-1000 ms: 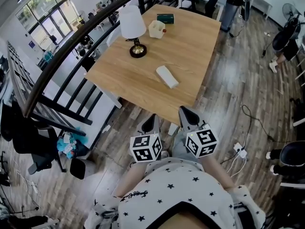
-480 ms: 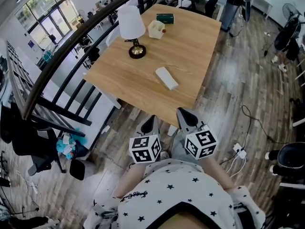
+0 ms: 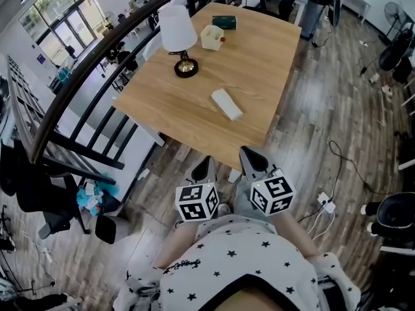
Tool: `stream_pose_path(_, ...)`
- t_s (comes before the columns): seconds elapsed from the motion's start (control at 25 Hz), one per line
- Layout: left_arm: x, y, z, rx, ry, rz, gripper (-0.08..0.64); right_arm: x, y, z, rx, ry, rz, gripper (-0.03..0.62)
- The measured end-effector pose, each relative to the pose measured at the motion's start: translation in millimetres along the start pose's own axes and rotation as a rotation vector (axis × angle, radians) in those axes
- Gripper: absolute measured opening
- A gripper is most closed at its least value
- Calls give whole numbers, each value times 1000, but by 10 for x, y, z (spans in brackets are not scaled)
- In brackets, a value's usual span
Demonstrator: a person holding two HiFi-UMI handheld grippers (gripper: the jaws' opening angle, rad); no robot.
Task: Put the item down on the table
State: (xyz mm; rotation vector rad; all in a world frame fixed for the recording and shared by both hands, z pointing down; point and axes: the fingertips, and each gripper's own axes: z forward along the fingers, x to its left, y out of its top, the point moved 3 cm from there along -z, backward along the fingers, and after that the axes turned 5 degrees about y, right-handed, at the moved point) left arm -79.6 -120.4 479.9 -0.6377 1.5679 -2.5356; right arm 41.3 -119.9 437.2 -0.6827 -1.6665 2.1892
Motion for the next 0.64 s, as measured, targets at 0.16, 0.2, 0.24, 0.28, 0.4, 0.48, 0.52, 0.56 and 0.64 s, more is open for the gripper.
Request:
stream_pose_path(0.16,9,-15,32,10,-4,0,12,-5,-25,1,8,-7,1,-6)
stream_pose_path(0.2,6,-20,44,13,-6,-1,12,-14,-31,-5,10,-11,2,-6)
stream_pose_path(0.24,-2,-22,61,14,-9,0,12,-31,-37,-10,12,-16,3,-6)
stream_pose_path(0.28,-14,-21,83,15,-12,1,12,-57,-42,-13,13,-22,7,-6)
stream_pose_path(0.4,-60,-30,164,26,-19,2,12,-156,-78,2,25,-32,27,-6)
stream_pose_path(0.48,-75,-42,228,38,-20,1,12,-216,-93,40,31,-30,33,-6)
stream_pose_path(0.52,-76,-44,266,44,-20,1,12,-247,-93,69,33,-28,33,-6)
stream_pose_path(0.56,-74,-42,307,49,-21,1,12,-280,-92,102,36,-28,33,-6)
stream_pose_path(0.64,-65,-36,390,59,-21,-1,12,-347,-90,170,43,-26,31,-6)
